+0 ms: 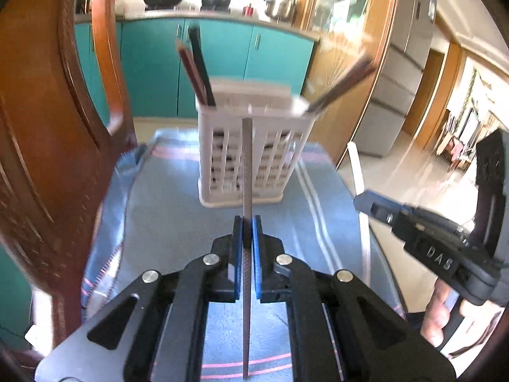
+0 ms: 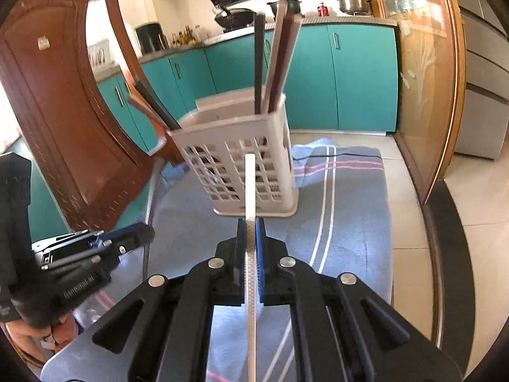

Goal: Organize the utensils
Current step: 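Lift both chopsticks up into the white basket and open both tools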

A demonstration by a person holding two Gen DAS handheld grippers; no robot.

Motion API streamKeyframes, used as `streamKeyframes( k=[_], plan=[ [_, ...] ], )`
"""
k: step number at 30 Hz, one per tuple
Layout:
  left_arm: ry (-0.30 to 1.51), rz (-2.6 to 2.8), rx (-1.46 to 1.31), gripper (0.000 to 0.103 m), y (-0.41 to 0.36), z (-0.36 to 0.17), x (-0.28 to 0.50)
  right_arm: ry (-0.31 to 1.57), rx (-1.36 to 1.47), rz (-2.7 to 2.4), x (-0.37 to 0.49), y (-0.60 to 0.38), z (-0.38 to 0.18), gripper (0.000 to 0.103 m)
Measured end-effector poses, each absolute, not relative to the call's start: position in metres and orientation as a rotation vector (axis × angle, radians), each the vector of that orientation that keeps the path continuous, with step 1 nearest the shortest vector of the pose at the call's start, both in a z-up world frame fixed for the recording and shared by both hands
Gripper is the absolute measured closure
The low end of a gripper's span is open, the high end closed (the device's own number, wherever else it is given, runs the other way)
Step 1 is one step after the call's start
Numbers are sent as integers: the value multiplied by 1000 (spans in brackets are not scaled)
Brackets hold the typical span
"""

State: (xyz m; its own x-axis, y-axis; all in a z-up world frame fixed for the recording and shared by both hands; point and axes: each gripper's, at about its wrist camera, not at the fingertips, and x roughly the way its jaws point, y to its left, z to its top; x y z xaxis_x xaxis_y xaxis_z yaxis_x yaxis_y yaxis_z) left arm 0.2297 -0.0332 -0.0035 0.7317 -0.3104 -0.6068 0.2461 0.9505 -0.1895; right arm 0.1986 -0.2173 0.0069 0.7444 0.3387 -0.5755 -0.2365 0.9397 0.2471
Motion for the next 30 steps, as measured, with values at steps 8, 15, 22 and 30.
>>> streamKeyframes(
  k=[8, 15, 22, 30],
  plan=[
    [590, -338, -196, 96, -12, 47, 209, 572, 204, 331, 175, -222, 53, 97],
    [461, -341, -161, 96, -9, 120, 226, 465, 202, 330, 186, -220, 114, 97],
    [279, -292, -152, 96, -8, 200, 256, 350, 220, 322, 230, -223, 191, 97],
    [257, -200, -131, 96, -23, 175, 305, 304, 213, 226, 266, -225, 195, 97]
  ],
)
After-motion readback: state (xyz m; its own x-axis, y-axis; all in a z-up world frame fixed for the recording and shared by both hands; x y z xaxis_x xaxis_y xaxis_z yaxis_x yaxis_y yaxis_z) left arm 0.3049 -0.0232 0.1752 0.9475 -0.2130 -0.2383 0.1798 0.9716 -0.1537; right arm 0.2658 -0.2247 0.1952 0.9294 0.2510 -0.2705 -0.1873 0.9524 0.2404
